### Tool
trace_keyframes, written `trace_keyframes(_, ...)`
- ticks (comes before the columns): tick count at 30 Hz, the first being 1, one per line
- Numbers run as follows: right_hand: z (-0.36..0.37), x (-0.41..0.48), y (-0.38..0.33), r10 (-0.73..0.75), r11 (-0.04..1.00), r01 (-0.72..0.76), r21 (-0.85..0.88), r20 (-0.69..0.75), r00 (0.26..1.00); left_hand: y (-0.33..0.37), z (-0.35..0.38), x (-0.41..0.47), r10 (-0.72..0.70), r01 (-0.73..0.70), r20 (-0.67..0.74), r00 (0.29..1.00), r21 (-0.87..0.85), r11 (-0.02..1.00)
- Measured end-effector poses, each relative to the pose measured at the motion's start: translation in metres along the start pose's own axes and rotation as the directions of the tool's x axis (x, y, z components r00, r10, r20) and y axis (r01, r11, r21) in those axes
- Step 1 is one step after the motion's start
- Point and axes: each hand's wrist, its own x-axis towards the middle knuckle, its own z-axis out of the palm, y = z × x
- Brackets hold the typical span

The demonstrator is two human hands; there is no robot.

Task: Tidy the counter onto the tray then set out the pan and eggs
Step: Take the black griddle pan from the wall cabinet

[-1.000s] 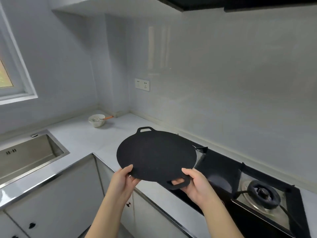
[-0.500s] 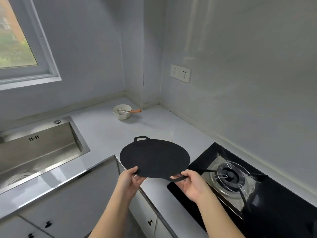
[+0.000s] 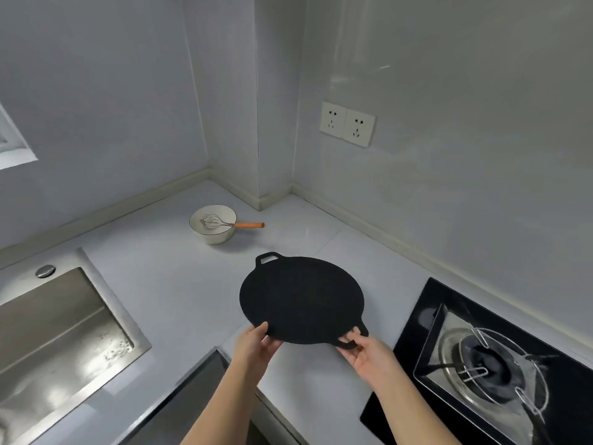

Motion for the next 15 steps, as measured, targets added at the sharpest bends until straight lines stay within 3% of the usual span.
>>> trace_keyframes(4,0.03,0.033,-0.009,-0.006,0.999,0.003,-0.032,-0.089,0.996,0.04,-0.001,0.044,-0.013,0.016,-0.017,1.0,0.19,0.982)
trace_keyframes(9,0.063,0.073,-0.022,-0.038,0.998,0.048,0.042,-0.209,0.977,0.072,0.016,0.087,-0.039,0.047,-0.039,0.998,0.233,0.971)
trace_keyframes(15,0.087,0.104,-0.038,-0.074,0.996,0.053,-0.073,-0.332,0.94,0.092,0.028,0.132,-0.13,0.152,-0.088,0.988,0.316,0.937)
